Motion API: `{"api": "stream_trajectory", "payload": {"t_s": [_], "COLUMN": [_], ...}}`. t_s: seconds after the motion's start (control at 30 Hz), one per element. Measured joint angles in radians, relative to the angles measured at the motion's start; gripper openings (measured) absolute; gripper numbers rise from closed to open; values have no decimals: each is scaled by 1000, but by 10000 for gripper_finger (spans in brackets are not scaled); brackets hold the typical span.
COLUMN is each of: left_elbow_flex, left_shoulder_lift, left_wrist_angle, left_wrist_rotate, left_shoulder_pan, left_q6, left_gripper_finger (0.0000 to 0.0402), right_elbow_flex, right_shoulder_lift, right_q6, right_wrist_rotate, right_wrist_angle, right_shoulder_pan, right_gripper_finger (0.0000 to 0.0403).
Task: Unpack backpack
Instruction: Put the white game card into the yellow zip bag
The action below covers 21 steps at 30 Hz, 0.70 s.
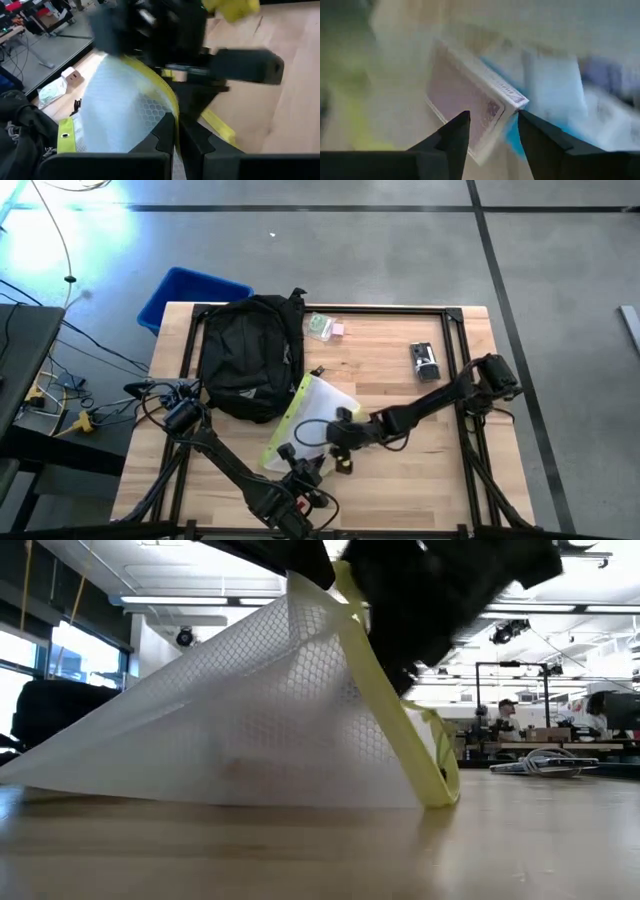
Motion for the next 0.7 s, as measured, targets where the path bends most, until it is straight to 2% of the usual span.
{"api": "stream_trajectory", "payload": {"t_s": [0.1, 0.27, 0.57, 0.7], "left_elbow_flex": [0, 0, 0, 0], "left_shoulder_lift": [0, 0, 0, 0], "left_wrist_angle": [0, 0, 3, 3], "left_wrist_rotate": [0, -1, -1, 0], "left_shoulder_pan": [0, 0, -3, -3], "left_q6": [0, 0, 2, 1], "left_gripper_finger": [0, 0, 0, 0], "right_elbow_flex": [7, 28, 36, 37], "right_shoulder_lift": [0, -4, -20, -24], "right_q6": [-64, -115, -166, -93], "right_wrist_rotate": [2, 110, 134, 190], "right_wrist_angle": [65, 59, -186, -324], "right_shoulder_pan": [-5, 5, 119, 163], "right_gripper_finger": [134, 126, 126, 125]}}
